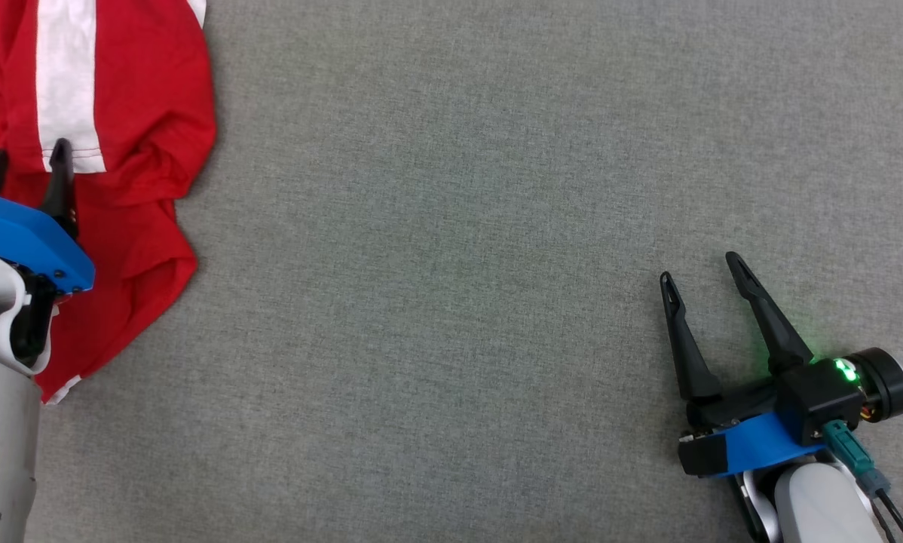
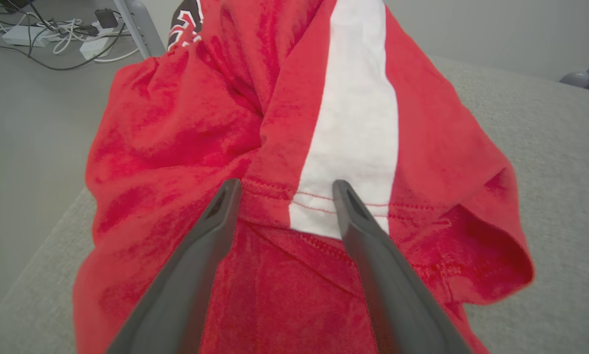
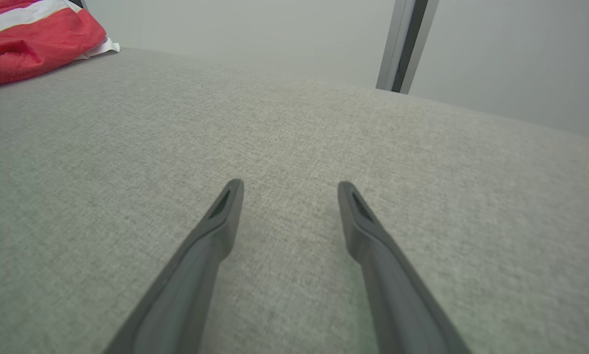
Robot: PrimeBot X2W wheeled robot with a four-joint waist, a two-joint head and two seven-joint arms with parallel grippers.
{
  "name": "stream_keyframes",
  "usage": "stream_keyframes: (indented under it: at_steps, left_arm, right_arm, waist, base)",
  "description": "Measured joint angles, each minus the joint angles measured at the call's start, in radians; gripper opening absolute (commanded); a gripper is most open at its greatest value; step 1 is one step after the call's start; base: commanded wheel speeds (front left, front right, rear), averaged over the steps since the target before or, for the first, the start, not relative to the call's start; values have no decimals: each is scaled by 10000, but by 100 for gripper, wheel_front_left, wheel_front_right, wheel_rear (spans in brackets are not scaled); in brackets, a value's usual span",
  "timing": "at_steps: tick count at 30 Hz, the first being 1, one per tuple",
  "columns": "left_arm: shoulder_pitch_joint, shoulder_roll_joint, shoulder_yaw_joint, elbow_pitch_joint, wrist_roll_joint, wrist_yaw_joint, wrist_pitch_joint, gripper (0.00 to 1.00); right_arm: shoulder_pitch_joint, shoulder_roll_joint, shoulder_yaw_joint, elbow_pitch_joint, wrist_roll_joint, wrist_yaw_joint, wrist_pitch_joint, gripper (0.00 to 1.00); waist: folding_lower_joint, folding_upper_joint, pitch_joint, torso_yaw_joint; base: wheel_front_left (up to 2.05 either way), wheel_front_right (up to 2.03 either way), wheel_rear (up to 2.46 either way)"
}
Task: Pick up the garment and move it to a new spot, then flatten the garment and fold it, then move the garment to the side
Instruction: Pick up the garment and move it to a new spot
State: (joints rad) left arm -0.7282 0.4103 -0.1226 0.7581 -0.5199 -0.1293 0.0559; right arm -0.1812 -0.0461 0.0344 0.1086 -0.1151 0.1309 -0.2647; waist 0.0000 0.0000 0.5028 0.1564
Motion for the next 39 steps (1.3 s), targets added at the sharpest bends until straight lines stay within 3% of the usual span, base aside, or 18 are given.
stream_keyframes:
  at_steps: [10,11,12,13,14,21,30,39]
  left_arm:
    - [-744,132,-305,1237,-541,-2,-253,100]
    - [-786,127,-384,1298,-652,-2,-199,89]
    - [-796,111,-514,1321,-750,-2,-132,40]
    - [-796,79,-619,1325,-842,-2,-134,3]
    - [-796,71,-740,1310,-920,-2,-146,0]
    - [-720,422,-1392,708,-1532,-2,-928,0]
    - [-567,1848,-2314,-825,-1367,-2,-1442,0]
    - [-1269,2721,-3244,-3218,-489,-2,-809,0]
  right_arm:
    - [-4,15,21,-148,-2,2,-23,100]
    - [-12,15,21,-150,-4,2,-23,100]
    - [-18,15,23,-153,-10,2,-23,100]
    - [-29,15,23,-153,-31,2,-23,100]
    - [-31,15,23,-153,-35,4,-23,100]
    - [-33,-12,-15,71,140,0,-10,100]
    - [42,-19,169,640,750,-2,6,100]
    - [397,-23,190,1122,1377,0,6,100]
  waist:
    - [-1,0,266,-145]
    - [-1,0,273,-147]
    - [-1,0,277,-143]
    - [-1,0,277,-139]
    - [0,0,269,-129]
    - [0,0,-98,10]
    - [0,0,-1313,85]
    - [-1,0,-2670,-731]
  base:
    - [0,0,0]
    - [0,0,0]
    - [0,0,0]
    - [0,0,0]
    - [0,0,0]
    - [0,0,0]
    - [0,0,0]
    - [0,0,0]
